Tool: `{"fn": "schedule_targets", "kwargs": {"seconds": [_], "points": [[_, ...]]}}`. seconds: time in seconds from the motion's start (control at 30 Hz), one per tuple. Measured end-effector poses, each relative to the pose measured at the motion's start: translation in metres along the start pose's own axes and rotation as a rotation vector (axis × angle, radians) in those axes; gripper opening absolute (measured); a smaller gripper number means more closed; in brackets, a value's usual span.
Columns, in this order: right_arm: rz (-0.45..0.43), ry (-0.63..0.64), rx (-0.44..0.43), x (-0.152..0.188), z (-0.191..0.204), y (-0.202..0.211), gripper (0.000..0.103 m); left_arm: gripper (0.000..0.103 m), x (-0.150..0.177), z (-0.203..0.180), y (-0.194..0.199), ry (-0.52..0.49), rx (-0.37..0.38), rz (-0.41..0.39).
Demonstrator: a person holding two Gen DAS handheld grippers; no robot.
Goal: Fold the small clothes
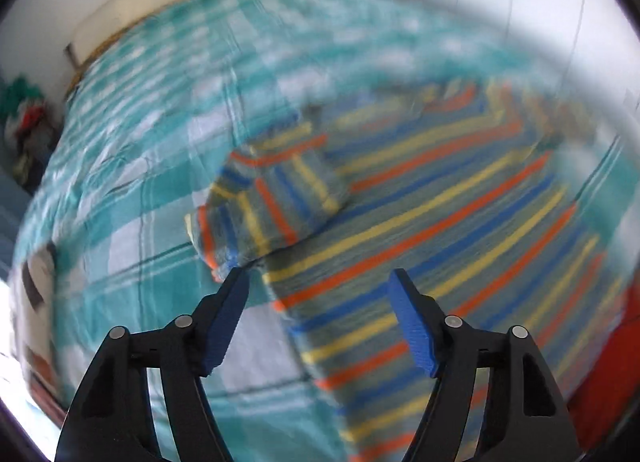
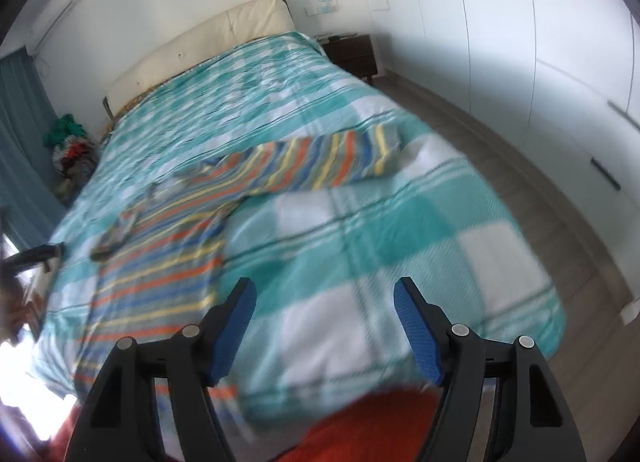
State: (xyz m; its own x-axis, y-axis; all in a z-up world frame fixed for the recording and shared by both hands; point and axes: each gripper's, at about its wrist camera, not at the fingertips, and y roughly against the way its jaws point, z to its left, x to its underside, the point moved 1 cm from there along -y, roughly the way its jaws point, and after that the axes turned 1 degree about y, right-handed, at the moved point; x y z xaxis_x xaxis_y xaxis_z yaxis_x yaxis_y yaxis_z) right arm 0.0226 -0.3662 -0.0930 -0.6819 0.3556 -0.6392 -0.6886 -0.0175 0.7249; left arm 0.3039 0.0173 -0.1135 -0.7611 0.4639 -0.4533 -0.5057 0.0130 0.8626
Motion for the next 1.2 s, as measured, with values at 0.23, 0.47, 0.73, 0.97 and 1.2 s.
{"fn": "schedule_targets", "kwargs": {"seconds": [0.23, 0.47, 0.73, 0.97, 1.2], "points": [[0.038, -0.01, 0.003, 0.047, 0.017, 0.028, 0.071, 0.048, -0.012, 0.02, -0.08, -0.045, -0.155, 0.075], [0.064, 0.031, 0.016, 0.053, 0.026, 0.019, 0.071, 0.006, 0.058, 0.15, -0.023, 0.881, 0.131, -0.156], [0.136, 0.094, -0.035, 0.056, 0.046, -0.008, 0.071, 0.011, 0.236, 0.212, -0.015, 1.383, 0.12, -0.104], [0.192, 0.134, -0.064, 0.057, 0.064, -0.025, 0.071, 0.072, 0.215, 0.213, 0.013, 1.155, 0.134, -0.187], [0.211, 0.192, -0.054, 0.063, 0.084, -0.023, 0.071, 0.064, 0.134, 0.178, -0.018, 0.589, 0.054, -0.073]]}}
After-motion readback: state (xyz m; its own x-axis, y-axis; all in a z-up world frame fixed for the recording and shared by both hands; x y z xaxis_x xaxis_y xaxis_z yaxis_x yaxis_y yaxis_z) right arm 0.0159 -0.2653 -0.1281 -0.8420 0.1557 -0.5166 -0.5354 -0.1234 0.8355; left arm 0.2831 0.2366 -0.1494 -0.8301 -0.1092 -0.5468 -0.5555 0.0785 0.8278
